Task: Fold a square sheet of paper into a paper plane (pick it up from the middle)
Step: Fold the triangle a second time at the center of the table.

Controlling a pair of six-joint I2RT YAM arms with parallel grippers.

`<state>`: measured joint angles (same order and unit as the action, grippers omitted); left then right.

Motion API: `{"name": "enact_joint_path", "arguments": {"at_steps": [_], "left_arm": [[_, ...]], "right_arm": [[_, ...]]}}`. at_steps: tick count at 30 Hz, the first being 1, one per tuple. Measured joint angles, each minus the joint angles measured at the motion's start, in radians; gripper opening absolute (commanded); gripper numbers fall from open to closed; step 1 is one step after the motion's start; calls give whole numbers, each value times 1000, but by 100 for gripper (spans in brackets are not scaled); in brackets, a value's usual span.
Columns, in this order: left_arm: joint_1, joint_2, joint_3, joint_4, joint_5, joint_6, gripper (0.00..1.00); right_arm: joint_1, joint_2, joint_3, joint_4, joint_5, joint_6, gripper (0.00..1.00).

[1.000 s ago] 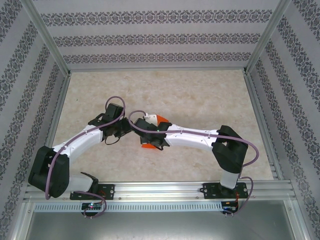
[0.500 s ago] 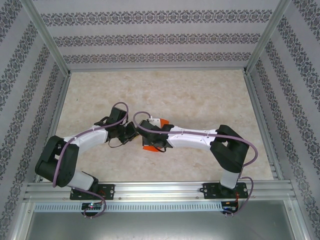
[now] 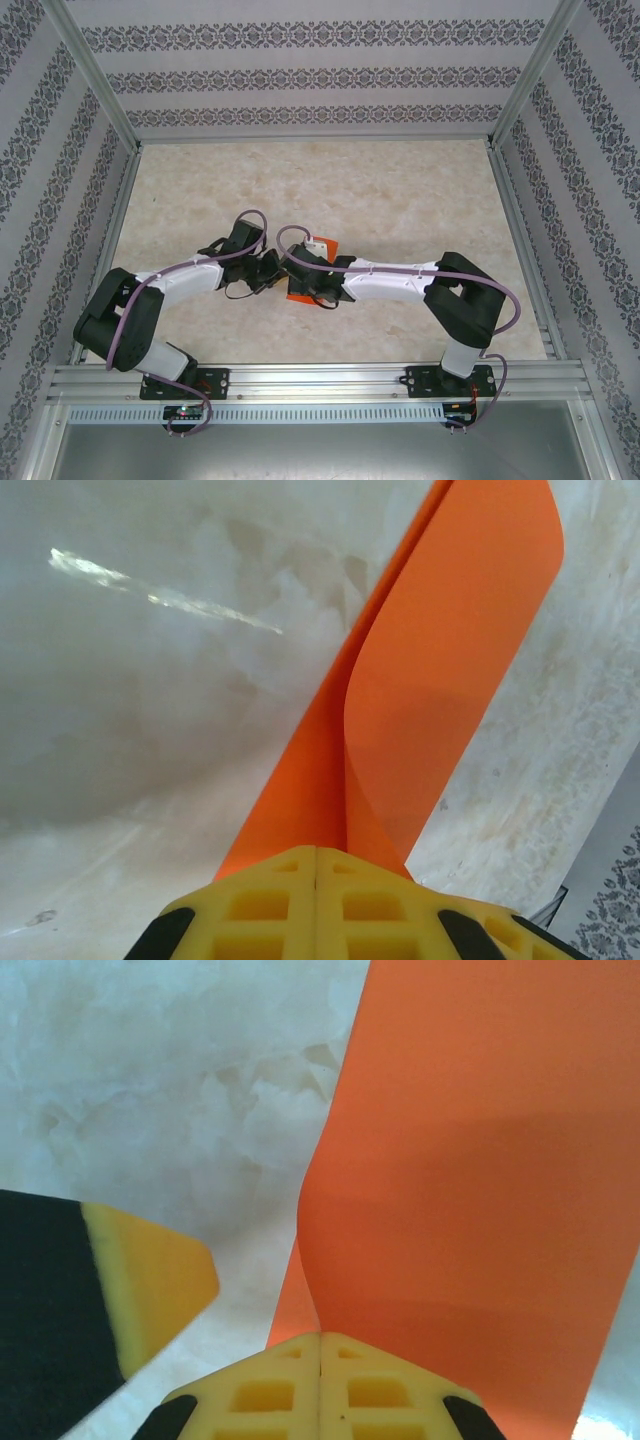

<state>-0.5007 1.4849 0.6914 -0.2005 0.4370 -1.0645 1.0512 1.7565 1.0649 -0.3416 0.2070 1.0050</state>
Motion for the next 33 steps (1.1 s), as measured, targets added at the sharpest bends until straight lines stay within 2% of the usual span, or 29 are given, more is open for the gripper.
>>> {"name": "enact_joint_path", "arguments": {"at_steps": [12, 33], "left_arm": [[-24, -10, -74, 16, -20, -18, 0], [-91, 51, -68, 81, -8, -19, 0]], "right_arm": [[1, -7, -46, 53, 0, 42, 2], [1, -24, -73, 89, 1, 69, 2]]}}
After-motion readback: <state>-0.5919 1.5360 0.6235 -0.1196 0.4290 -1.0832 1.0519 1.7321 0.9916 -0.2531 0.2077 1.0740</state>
